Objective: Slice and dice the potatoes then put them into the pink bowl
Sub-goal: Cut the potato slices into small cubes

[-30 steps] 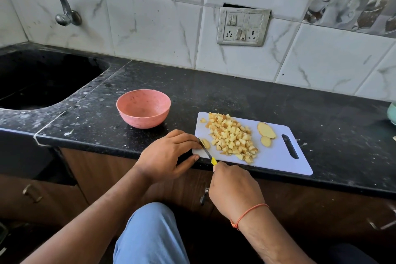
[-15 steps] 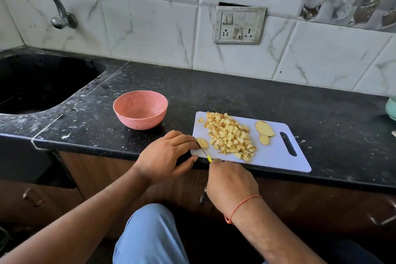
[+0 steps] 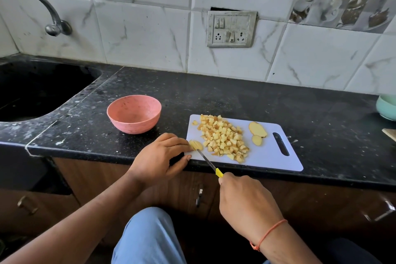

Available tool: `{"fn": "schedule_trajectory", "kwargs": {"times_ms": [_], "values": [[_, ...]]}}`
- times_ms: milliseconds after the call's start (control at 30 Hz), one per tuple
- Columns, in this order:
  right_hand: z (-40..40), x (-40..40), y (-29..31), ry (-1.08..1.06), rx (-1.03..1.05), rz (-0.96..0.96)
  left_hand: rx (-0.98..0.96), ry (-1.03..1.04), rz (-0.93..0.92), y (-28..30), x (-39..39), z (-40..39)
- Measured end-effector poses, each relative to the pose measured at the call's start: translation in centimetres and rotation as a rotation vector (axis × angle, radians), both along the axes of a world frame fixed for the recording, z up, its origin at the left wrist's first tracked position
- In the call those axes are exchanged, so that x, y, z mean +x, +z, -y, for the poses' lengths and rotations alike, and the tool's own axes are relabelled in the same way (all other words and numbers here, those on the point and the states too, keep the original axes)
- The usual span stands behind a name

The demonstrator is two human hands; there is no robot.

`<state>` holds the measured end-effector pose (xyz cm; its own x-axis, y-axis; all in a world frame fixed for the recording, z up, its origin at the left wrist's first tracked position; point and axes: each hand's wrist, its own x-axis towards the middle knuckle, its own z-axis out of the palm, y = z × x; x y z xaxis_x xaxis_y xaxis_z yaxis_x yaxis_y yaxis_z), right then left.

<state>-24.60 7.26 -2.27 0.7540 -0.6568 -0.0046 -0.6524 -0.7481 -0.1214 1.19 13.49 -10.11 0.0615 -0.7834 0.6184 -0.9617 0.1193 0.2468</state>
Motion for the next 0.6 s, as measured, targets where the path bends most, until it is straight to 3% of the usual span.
{"fn": "schedule_trajectory", "kwargs": {"times_ms": [200, 600], "values": [[1.1, -1.2, 0.0, -0.056, 0.072, 0.111, -0.028, 0.079, -0.228, 1.4, 0.4, 1.2], [3.2, -2.7, -0.7, -0.075, 0.093, 0.236, 0.2, -0.014, -0.375, 4.6, 1.1, 3.5]]}}
